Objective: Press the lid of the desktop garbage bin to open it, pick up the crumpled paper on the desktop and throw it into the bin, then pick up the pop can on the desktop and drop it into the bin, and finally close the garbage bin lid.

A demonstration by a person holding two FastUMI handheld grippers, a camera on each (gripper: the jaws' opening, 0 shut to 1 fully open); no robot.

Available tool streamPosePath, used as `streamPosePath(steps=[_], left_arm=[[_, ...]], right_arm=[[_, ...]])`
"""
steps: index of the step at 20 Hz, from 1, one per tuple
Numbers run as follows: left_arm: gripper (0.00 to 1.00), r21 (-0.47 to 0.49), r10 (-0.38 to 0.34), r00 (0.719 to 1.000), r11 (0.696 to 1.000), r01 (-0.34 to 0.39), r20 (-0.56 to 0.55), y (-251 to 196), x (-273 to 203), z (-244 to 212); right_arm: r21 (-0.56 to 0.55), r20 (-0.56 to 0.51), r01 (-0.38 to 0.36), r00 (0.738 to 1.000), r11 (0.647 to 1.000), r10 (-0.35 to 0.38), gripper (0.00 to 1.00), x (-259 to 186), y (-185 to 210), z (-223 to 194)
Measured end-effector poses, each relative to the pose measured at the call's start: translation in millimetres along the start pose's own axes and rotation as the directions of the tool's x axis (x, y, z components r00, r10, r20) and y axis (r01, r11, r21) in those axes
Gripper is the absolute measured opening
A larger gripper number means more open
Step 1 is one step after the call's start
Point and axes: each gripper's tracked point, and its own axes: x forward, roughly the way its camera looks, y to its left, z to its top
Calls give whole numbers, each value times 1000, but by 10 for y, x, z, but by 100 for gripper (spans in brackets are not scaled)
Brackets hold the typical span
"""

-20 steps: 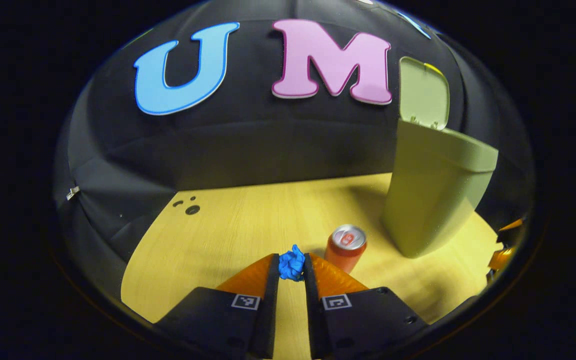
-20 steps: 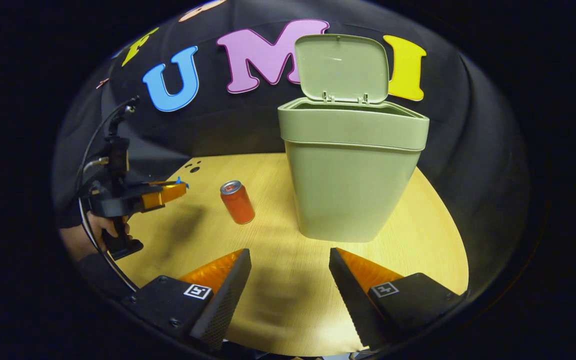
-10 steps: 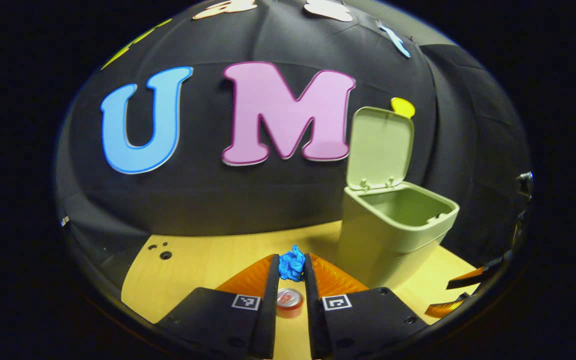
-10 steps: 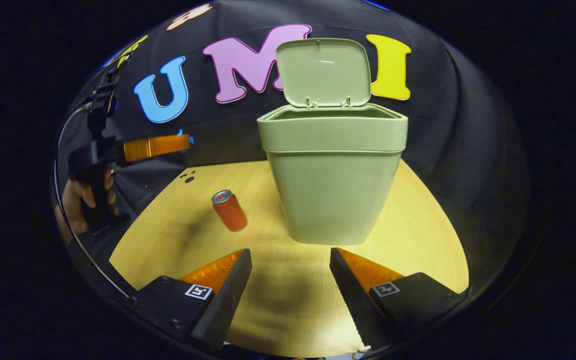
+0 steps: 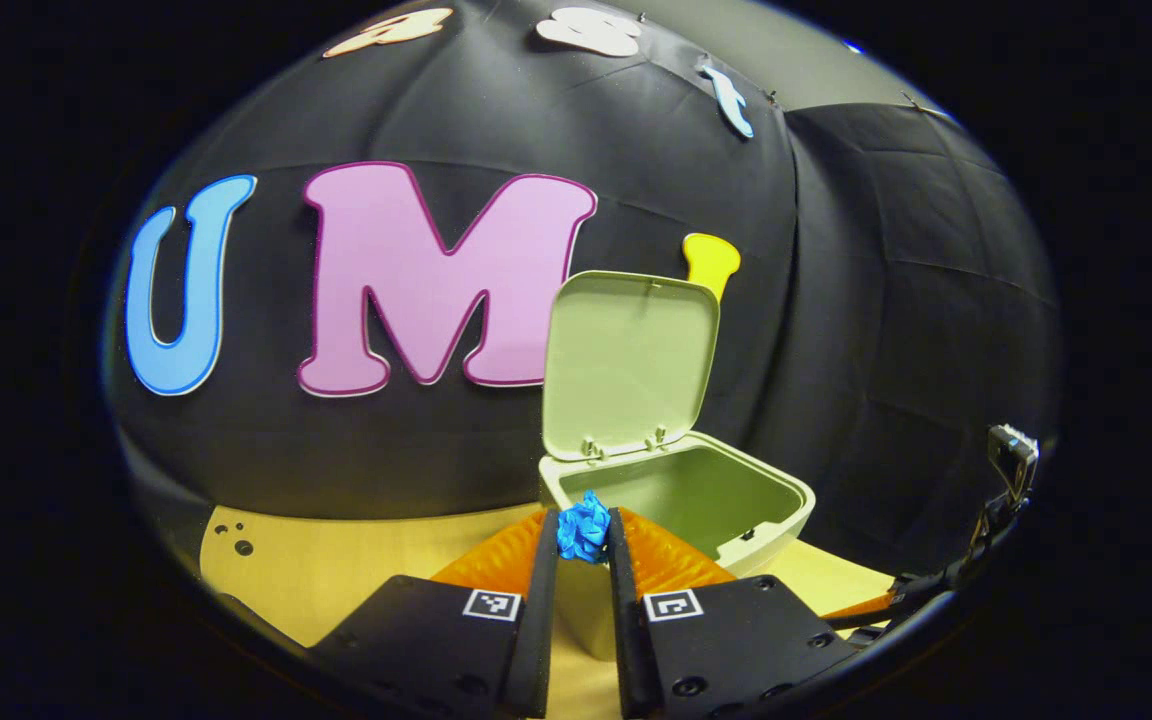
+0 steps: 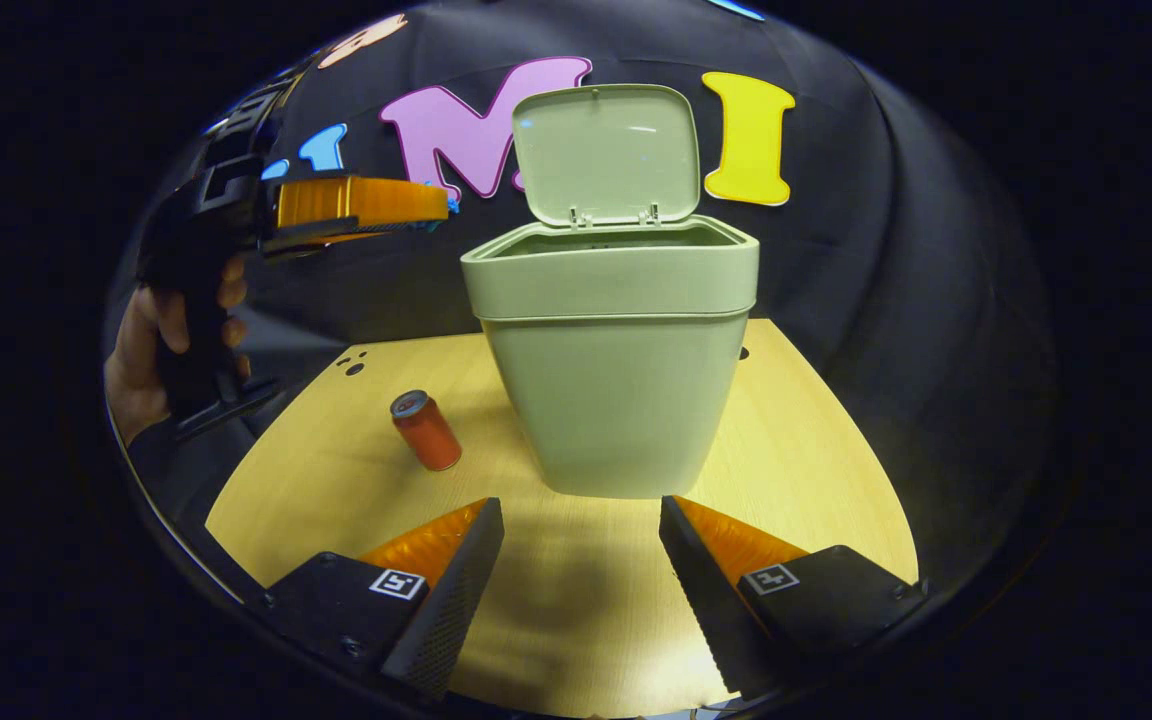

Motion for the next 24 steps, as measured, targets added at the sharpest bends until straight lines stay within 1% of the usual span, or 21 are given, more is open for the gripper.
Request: streamPosePath(steps=[6, 9, 10, 11, 12, 13, 16, 17, 18, 19, 20, 21, 24], left_arm=[[30, 9, -66, 998, 998, 66, -19, -293, 310, -39], [31, 0, -88, 996, 996, 88, -34, -367, 362, -71], [28, -4, -93, 995, 996, 93, -35, -409, 406, -85], [28, -7, -97, 995, 995, 97, -36, -430, 432, -102], [33, -12, -113, 993, 994, 113, -38, -454, 441, -110], [34, -13, -138, 989, 990, 138, -45, -515, 434, -117], [51, 17, -124, 992, 992, 124, -23, -479, 426, -58], [63, 17, -123, 992, 992, 124, -21, -480, 414, -47], [83, 16, -117, 993, 993, 117, -23, -461, 399, -59], [84, 13, -101, 995, 995, 101, -23, -415, 386, -65], [98, 7, -87, 996, 996, 87, -22, -366, 363, -69], [99, -4, -74, 997, 997, 74, -18, -319, 338, -70], [99, -20, -26, 1000, 999, 26, -15, -122, 211, -96]], right_arm=[[-3, -36, 30, 999, 1000, -30, 99, 11, -163, -107], [8, -44, 38, 998, 999, -38, 99, 32, -228, -128], [11, -45, 40, 998, 999, -39, 99, 36, -245, -127], [12, -47, 40, 998, 999, -40, 99, 39, -247, -132], [12, -49, 41, 998, 999, -40, 99, 45, -256, -135], [10, -52, 40, 998, 999, -40, 99, 50, -258, -149], [9, -61, 34, 998, 999, -34, 99, 63, -241, -173], [9, -65, 32, 997, 999, -31, 99, 62, -229, -183], [9, -68, 29, 997, 1000, -28, 99, 70, -217, -188], [9, -68, 26, 997, 1000, -25, 99, 68, -196, -189], [9, -67, 22, 998, 1000, -21, 99, 77, -177, -181], [10, -66, 18, 998, 1000, -18, 99, 82, -158, -181], [1, -73, 8, 997, 1000, -8, 99, 93, -84, -204]])
